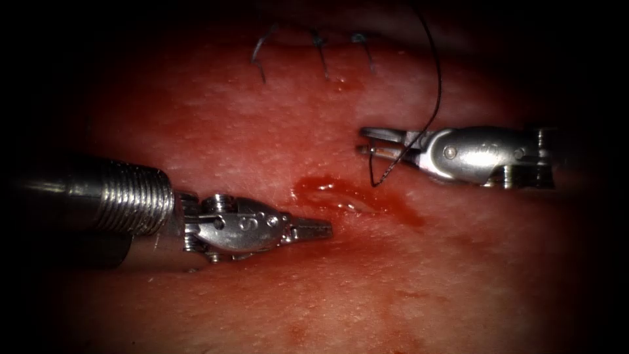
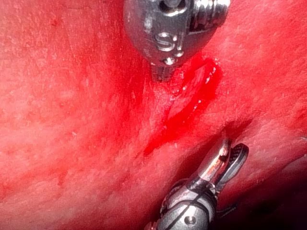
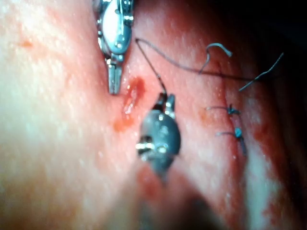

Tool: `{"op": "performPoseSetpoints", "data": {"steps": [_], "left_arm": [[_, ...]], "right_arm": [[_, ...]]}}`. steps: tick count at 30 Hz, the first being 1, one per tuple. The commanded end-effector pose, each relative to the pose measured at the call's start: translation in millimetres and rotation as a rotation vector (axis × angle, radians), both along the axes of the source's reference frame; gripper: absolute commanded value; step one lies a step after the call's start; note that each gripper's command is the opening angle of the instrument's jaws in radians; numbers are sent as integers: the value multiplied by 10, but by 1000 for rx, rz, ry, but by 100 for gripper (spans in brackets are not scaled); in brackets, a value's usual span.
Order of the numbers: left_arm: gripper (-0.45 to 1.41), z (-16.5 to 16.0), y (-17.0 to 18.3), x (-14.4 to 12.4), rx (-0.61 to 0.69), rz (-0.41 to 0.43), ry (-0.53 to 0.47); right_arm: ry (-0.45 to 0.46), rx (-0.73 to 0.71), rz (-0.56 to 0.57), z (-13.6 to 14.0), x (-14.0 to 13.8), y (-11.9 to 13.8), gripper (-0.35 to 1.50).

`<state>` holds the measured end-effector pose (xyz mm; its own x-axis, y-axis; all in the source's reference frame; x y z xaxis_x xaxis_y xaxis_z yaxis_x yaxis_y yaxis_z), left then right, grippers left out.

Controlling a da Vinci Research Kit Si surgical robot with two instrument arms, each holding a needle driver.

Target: Wound Closure

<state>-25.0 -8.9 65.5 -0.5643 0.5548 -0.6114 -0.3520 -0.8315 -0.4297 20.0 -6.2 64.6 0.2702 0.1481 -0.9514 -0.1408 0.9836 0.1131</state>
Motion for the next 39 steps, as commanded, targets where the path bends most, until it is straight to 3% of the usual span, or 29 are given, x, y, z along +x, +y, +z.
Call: {"op": "performPoseSetpoints", "data": {"steps": [1, 8, 28, 36, 39], "left_arm": [[-23, 4, -1, -5, -1, 0, -1], [-23, 4, -2, -5, -1, 0, 0], [-23, 2, -3, -4, -1, 1, -1], [-23, 2, -3, -3, -1, 1, -1], [-23, 2, -3, -3, -1, 1, -1]], "right_arm": [[-6, 3, 10, 4, 6, 8, -35], [-8, 9, 39, -5, 3, 24, -35], [-92, -303, 52, -39, 5, 23, -35], [-91, -295, 47, -36, 4, 28, -35], [-73, -197, 58, -31, 7, 30, -35]]}}
